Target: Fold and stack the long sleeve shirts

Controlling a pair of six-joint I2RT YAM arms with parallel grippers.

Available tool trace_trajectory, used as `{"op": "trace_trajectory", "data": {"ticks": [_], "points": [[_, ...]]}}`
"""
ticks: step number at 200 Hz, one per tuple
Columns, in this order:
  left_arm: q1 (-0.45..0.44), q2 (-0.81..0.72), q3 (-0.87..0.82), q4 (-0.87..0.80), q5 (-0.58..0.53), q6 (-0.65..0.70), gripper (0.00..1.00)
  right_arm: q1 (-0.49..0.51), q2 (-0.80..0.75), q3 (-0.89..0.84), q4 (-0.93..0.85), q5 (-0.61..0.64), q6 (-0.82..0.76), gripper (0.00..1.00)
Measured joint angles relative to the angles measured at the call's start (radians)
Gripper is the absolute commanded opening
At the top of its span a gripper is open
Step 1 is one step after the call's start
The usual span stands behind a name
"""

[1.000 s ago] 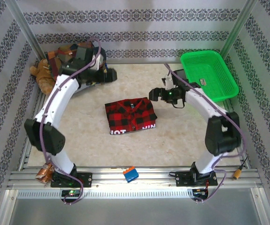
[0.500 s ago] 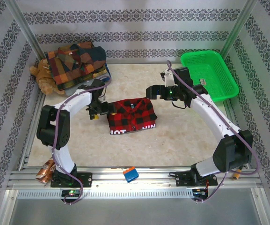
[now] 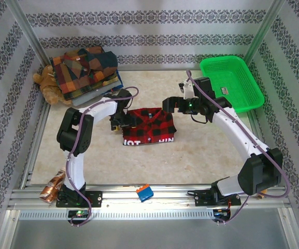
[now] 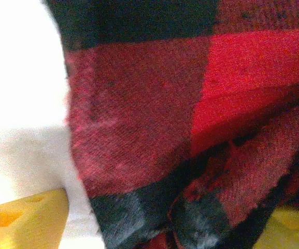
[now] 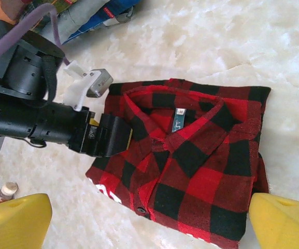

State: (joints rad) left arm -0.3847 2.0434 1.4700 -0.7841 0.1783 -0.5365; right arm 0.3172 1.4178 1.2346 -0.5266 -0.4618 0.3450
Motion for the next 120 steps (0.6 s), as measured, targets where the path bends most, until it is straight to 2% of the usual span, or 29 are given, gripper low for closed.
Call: {"op": "trace_trajectory", "data": {"ticks": [62,90,120], "points": [[-0.066,0.103,0.159,-0.037,-0.047,0.025,0.41,0.0,0.0,0.0,0.022,-0.02,0.02,0.98],[-0.074,0.116,0.175,-0.048,-0.065,0.035,0.18,0.0,-0.009,-0.001,0.023,-0.026,0.019,0.98],[-0.079,0.119,0.193,-0.071,-0.084,0.061,0.0,-0.001,-0.024,-0.001,0.024,-0.031,0.019,0.98]]}}
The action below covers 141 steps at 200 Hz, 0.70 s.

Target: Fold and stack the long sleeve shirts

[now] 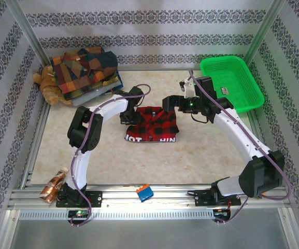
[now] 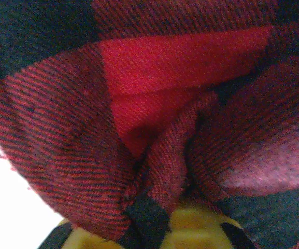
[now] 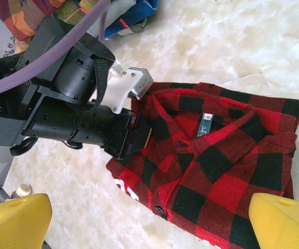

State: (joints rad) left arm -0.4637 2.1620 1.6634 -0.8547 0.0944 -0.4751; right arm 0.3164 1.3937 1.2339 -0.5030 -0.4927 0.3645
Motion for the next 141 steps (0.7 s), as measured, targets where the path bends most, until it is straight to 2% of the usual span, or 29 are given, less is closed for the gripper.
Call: {"op": "trace_trajectory", "data": {"ticks": [36,62,103,141], "points": [[-0.002,0.0,0.037,-0.051,-0.052,0.037,0.0,0.0,-0.01,0.0,0.007,-0.004,0.003,0.98],[0.009,0.0,0.146,-0.13,-0.085,0.086,0.0,0.0,-0.019,0.0,0.017,-0.005,0.005,0.98],[0.05,-0.001,0.47,-0.227,-0.087,0.193,0.0,0.0,-0.024,0.0,0.034,-0.006,0.014,0.98],[0.074,0.038,0.854,-0.333,-0.044,0.272,0.0,0.0,-0.026,0.0,0.054,-0.006,0.034,0.98]]}}
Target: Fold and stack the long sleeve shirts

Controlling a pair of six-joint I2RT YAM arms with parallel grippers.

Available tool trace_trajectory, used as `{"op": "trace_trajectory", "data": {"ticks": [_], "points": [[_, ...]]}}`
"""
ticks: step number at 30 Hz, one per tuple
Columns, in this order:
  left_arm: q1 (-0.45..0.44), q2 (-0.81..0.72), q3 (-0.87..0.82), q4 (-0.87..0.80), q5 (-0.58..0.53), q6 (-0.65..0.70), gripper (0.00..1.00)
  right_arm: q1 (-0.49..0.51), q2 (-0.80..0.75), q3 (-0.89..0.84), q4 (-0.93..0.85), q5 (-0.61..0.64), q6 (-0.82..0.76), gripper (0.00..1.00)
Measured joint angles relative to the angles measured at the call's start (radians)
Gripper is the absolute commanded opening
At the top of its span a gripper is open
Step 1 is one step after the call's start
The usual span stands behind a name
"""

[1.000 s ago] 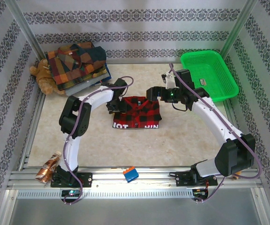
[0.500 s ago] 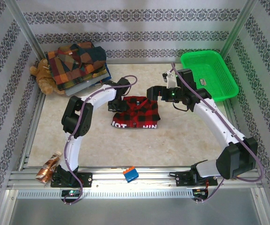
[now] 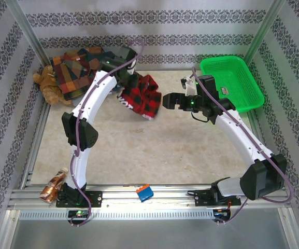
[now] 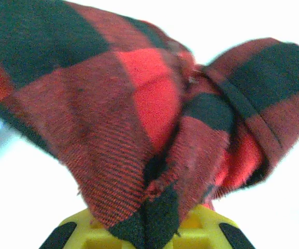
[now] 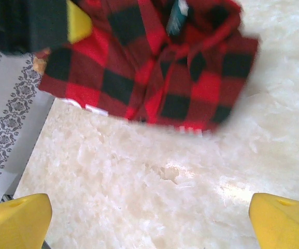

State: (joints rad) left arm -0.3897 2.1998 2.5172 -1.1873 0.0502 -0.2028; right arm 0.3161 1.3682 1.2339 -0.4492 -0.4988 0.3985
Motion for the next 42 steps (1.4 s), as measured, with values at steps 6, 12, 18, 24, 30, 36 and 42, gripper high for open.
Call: {"op": "trace_trajectory", "data": {"ticks": [6,12,18,24,30,36,42], "points": [[0.033,0.05,0.158,-0.036,0.07,0.017,0.0,0.0,-0.004,-0.023,0.023,0.0,0.016,0.98],[0.086,0.057,0.158,-0.039,0.15,0.025,0.0,0.0,-0.004,-0.033,0.038,0.0,0.023,0.98],[0.121,0.056,0.161,0.015,0.219,0.023,0.0,0.0,-0.002,-0.033,0.05,-0.001,0.031,0.98],[0.168,0.056,0.188,0.107,0.257,0.0,0.0,0.0,0.017,-0.033,0.07,-0.005,0.045,0.98],[0.198,0.056,0.212,0.209,0.275,-0.028,0.0,0.0,0.04,-0.033,0.09,-0.008,0.053,0.98],[0.235,0.055,0.23,0.291,0.294,-0.048,0.0,0.0,0.053,-0.033,0.104,-0.008,0.064,0.98],[0.293,0.055,0.23,0.332,0.304,-0.067,0.0,0.001,0.062,-0.033,0.109,-0.013,0.071,0.98]]}}
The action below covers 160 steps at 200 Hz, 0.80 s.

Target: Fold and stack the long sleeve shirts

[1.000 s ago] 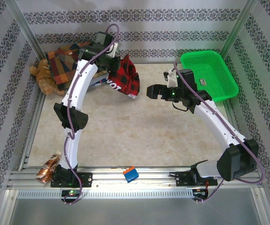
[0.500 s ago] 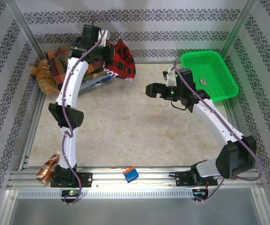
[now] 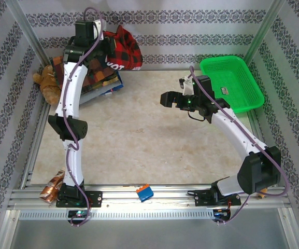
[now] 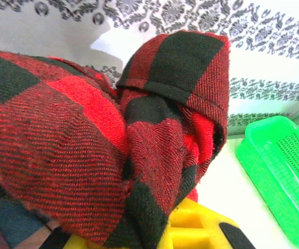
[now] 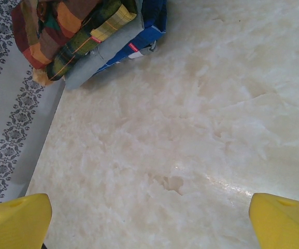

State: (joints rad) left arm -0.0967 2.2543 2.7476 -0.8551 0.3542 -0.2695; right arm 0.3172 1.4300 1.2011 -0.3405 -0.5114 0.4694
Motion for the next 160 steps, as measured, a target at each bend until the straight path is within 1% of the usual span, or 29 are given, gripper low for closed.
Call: {"op": "trace_trajectory", "data": {"ticks": [55,160], "points": [[0.093,-0.008,0.009,0.039,0.02,-0.013,0.0,0.002,0.01,0.0,0.011,-0.003,0.007,0.98],[0.148,-0.032,0.015,0.058,0.069,-0.011,0.0,0.013,0.018,0.001,0.017,-0.007,0.008,0.98]]}}
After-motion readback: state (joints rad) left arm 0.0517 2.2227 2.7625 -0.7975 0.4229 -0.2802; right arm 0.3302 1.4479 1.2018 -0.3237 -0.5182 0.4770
